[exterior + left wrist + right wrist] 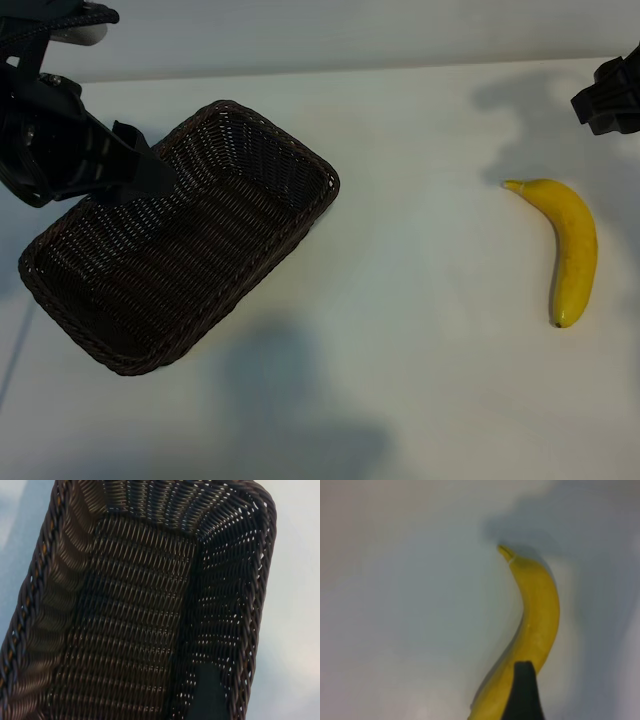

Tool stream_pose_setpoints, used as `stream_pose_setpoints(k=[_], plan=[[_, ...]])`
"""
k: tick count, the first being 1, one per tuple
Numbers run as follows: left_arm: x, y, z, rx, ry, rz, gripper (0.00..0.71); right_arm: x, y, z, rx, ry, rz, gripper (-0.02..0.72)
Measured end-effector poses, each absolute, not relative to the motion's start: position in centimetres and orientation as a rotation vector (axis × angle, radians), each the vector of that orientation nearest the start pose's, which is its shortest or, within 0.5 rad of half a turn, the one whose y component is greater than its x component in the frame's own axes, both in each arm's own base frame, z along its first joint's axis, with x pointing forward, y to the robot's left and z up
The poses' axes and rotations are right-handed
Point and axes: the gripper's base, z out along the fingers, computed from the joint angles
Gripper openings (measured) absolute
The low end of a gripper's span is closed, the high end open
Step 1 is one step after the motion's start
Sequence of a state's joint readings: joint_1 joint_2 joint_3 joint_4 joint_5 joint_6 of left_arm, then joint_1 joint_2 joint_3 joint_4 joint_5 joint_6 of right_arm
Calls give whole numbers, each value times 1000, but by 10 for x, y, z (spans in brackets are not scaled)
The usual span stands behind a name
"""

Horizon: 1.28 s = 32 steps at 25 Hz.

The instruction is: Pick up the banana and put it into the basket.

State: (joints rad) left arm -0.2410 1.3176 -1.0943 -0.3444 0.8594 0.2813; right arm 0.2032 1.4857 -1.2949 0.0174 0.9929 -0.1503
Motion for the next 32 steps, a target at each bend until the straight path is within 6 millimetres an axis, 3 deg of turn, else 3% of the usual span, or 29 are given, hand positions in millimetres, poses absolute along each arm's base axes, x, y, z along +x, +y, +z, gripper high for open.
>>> stream_pose_setpoints(k=[32], plan=[[260,-89,326,420,2427,-431,564,302,64,323,-458,2613,40,571]])
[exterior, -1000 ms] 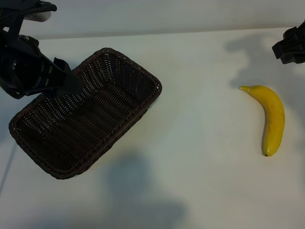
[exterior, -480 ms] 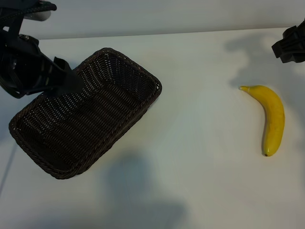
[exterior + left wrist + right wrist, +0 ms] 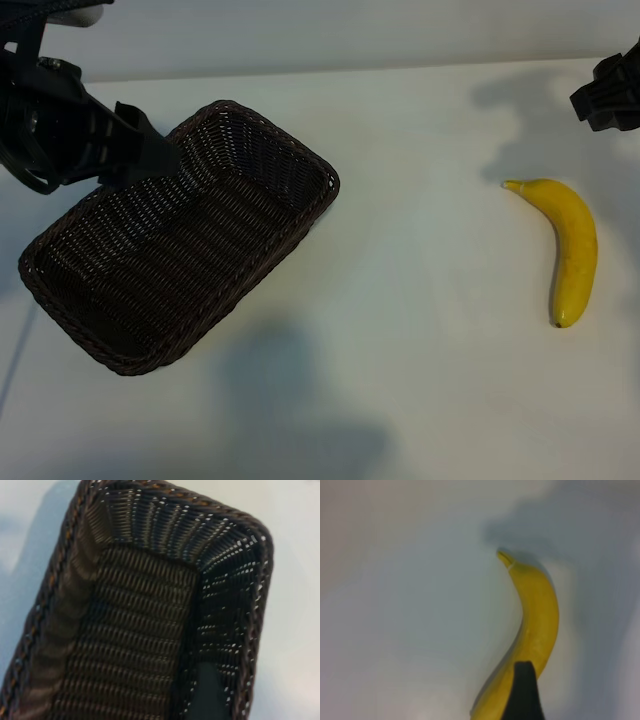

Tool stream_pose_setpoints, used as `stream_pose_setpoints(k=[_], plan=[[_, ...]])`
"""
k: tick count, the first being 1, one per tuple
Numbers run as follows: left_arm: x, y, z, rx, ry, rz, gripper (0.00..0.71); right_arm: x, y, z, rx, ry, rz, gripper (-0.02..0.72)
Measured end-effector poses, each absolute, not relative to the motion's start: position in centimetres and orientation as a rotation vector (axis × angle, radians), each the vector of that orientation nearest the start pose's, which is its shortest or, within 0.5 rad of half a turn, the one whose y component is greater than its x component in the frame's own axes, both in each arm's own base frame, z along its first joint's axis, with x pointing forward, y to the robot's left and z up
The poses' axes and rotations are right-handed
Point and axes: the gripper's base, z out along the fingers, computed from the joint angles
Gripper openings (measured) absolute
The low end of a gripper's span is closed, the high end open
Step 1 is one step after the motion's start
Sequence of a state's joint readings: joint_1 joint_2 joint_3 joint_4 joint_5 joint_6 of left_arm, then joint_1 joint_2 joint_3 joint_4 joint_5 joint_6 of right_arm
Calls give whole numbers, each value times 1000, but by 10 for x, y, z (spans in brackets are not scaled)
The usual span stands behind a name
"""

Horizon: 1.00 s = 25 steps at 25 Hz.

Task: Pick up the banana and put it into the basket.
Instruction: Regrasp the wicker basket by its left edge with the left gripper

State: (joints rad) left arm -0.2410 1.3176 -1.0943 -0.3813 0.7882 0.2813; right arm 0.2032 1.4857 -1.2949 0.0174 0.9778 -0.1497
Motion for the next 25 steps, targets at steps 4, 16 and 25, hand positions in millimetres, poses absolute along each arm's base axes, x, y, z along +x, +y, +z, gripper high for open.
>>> stream_pose_setpoints(k=[4,16,25], plan=[[259,-91,327,396,2425,-471,564,302,64,323,-458,2613,40,571],[256,-83,319,146,2561,-443,564,302,64,323,-458,2613,40,571],[225,-67,291,-65,2620,-367,564,302,63,323,-459,2612,36,571]])
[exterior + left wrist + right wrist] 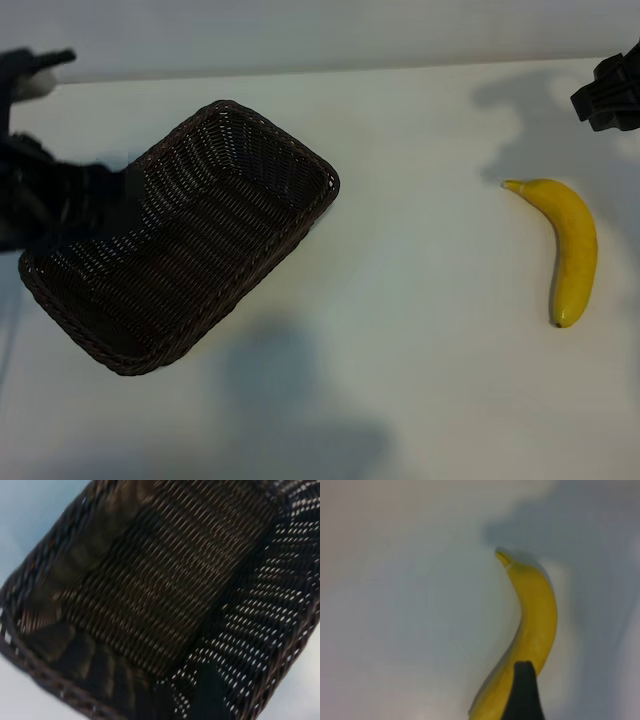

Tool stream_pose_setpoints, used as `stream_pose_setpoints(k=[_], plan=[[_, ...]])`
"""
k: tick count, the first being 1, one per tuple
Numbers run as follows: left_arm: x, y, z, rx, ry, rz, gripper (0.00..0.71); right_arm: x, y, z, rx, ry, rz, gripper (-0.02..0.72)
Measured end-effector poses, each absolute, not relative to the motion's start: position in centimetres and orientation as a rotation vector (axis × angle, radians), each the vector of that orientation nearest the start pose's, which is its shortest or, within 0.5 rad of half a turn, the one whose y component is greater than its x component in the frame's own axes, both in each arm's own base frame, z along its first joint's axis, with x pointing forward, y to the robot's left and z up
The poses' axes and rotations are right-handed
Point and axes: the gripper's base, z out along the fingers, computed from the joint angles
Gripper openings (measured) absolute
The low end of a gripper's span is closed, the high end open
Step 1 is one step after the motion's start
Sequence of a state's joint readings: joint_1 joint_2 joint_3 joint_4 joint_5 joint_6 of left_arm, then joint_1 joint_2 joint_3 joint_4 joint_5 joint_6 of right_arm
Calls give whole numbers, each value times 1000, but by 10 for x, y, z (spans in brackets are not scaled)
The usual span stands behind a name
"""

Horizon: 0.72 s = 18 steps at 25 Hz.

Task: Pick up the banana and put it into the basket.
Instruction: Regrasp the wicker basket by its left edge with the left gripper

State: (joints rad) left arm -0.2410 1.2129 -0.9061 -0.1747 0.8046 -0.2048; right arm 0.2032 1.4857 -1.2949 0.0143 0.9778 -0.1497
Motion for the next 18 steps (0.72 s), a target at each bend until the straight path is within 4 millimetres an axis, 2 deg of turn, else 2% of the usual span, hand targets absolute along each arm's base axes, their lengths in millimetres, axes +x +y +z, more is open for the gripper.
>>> stream_pose_setpoints(k=[12,18], plan=[[159,-34,275,-423,2504,-257,564,302,63,323,-460,2611,36,571],[142,-19,261,-617,2427,-171,564,303,63,324,-461,2605,35,571]])
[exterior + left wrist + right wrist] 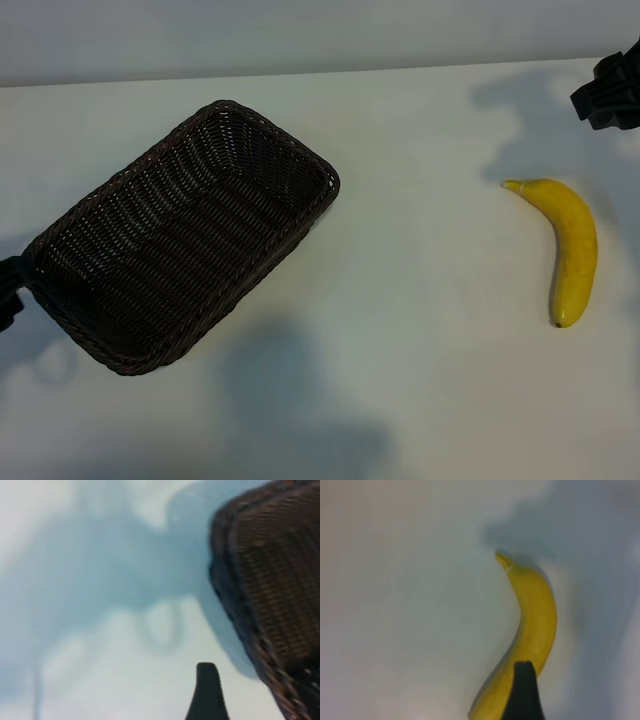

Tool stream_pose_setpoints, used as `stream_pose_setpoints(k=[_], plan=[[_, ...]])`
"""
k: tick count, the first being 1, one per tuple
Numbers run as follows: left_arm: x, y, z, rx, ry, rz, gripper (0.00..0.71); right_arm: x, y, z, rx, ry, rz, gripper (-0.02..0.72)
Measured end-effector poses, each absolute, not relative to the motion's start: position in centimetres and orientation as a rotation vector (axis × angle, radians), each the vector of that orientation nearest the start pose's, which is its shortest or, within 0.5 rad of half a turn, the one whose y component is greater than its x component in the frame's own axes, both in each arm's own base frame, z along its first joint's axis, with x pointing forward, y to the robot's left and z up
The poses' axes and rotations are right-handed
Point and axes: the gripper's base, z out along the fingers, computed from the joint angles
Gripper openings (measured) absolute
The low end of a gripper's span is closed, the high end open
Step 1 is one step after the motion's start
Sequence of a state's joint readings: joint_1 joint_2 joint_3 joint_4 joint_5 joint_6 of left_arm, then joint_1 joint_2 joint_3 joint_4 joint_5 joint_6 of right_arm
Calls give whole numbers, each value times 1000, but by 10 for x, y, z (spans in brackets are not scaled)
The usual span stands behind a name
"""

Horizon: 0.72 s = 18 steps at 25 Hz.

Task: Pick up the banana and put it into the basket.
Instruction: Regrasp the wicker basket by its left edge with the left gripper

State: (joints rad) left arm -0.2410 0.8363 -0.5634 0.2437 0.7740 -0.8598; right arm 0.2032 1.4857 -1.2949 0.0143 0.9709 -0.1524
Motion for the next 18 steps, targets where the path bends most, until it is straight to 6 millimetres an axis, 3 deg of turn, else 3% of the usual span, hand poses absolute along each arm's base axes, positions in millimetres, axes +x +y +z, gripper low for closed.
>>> stream_pose_setpoints(k=[7,18], plan=[[145,-15,247,-699,2372,-150,564,303,64,324,-463,2604,35,571],[181,-29,220,-715,2413,-194,564,303,64,324,-463,2603,35,543]])
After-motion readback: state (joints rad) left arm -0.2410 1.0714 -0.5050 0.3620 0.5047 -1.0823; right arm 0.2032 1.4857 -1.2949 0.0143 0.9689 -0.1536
